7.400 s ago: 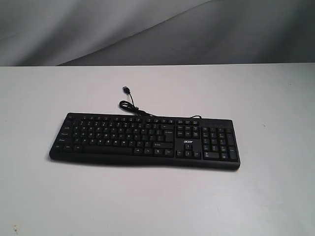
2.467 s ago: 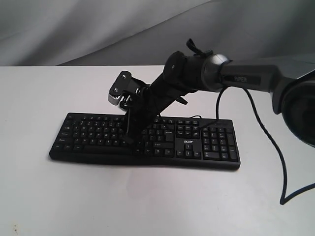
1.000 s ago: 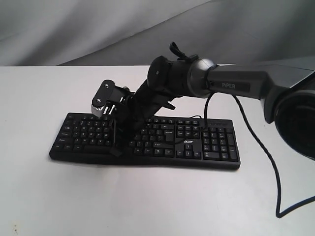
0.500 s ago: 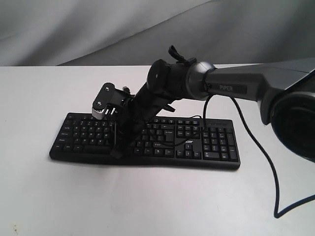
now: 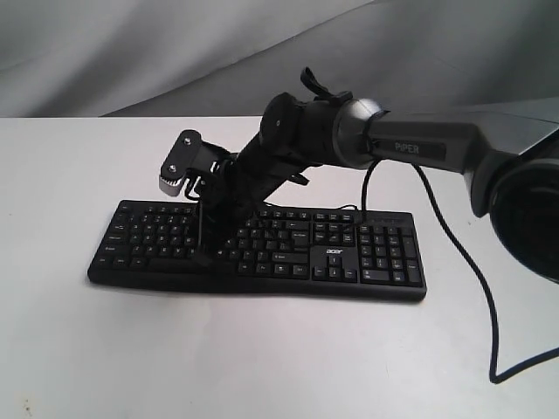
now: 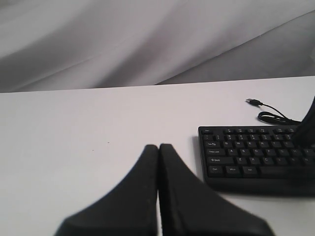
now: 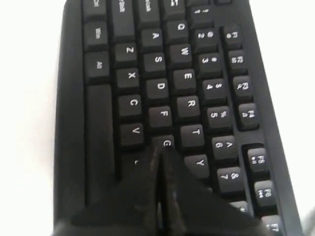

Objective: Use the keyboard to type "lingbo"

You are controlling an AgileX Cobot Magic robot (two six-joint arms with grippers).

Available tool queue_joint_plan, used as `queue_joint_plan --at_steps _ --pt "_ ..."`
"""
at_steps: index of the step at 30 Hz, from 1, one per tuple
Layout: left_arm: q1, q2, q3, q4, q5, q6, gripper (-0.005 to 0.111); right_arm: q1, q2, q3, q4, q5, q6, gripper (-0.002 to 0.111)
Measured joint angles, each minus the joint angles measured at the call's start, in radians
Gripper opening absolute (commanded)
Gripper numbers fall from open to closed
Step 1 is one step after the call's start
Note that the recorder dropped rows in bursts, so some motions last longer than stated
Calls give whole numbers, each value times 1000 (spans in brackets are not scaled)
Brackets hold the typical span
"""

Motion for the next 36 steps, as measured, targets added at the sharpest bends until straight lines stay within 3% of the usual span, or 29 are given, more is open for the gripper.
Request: queue_joint_plan --at_steps 10,36 --pt "0 0 0 0 0 0 1 0 80 -125 0 44 21 0" --pt "0 0 0 0 0 0 1 0 103 -133 22 32 16 0"
